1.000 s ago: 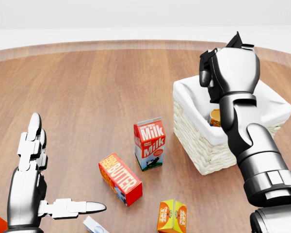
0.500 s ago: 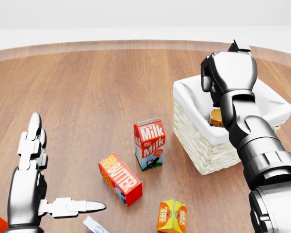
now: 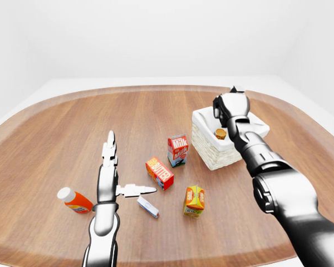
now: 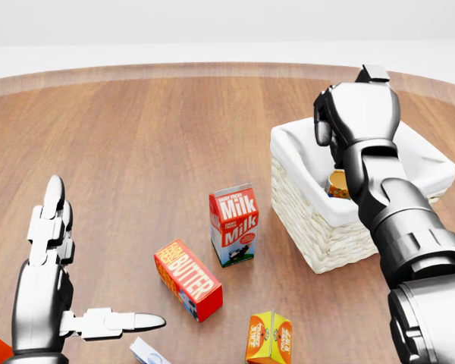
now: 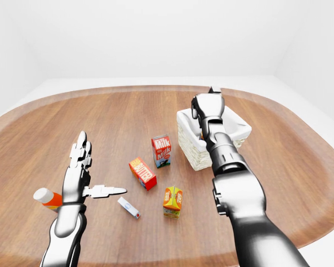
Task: Pick up the alphabet soup and the tomato sauce, and put them in the basket.
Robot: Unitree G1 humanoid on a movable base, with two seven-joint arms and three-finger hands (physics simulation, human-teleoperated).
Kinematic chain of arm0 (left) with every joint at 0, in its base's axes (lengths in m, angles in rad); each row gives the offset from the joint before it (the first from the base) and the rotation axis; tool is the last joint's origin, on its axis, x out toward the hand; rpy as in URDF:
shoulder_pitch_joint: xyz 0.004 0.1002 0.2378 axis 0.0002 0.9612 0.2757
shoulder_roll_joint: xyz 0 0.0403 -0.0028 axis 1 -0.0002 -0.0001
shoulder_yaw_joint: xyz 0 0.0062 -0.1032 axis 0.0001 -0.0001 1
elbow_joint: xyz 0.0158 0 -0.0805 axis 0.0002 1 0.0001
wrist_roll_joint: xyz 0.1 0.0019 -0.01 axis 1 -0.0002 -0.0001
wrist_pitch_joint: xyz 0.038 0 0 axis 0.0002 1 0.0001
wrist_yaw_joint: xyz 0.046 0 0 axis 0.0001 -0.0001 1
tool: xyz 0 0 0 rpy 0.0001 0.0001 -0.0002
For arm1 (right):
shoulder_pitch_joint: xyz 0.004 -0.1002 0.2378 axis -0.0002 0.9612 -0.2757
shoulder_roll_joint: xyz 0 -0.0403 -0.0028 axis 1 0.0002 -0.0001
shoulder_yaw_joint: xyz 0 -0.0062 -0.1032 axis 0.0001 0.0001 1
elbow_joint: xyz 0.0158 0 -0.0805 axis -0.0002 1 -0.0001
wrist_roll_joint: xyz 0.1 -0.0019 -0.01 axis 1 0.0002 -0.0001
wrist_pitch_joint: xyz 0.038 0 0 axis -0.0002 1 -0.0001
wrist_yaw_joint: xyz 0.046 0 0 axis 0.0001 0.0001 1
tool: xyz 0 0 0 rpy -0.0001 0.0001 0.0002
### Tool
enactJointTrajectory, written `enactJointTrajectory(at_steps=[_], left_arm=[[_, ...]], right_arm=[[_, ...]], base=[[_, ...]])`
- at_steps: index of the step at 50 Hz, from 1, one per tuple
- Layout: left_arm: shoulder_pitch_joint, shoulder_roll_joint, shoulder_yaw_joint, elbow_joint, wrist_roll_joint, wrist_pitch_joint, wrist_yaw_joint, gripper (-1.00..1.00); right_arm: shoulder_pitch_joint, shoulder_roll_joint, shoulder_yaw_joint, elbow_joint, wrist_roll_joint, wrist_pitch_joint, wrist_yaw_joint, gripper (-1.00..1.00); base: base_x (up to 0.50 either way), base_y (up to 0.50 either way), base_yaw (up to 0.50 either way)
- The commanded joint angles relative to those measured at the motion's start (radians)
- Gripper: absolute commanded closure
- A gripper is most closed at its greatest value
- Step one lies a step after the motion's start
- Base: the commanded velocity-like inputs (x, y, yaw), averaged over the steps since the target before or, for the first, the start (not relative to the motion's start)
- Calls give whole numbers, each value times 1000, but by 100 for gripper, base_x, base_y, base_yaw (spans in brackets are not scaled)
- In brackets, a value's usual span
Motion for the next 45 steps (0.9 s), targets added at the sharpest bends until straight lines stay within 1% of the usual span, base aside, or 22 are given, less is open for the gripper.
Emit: enactJointTrajectory(at_steps=[1,29,45], left_arm=[[0,-1,2,-4,-6,0,1,-100],[1,-1,1,-7,-6,0,1,-100],[1,0,1,-7,-5,0,1,-100]], right_arm=[[7,2,-2,7,12,0,0,100],[52,-8,-8,16,7,0,0,100],[56,-8,-9,18,7,0,0,100]], base=[[0,0,0],[0,0,0],[0,0,0]])
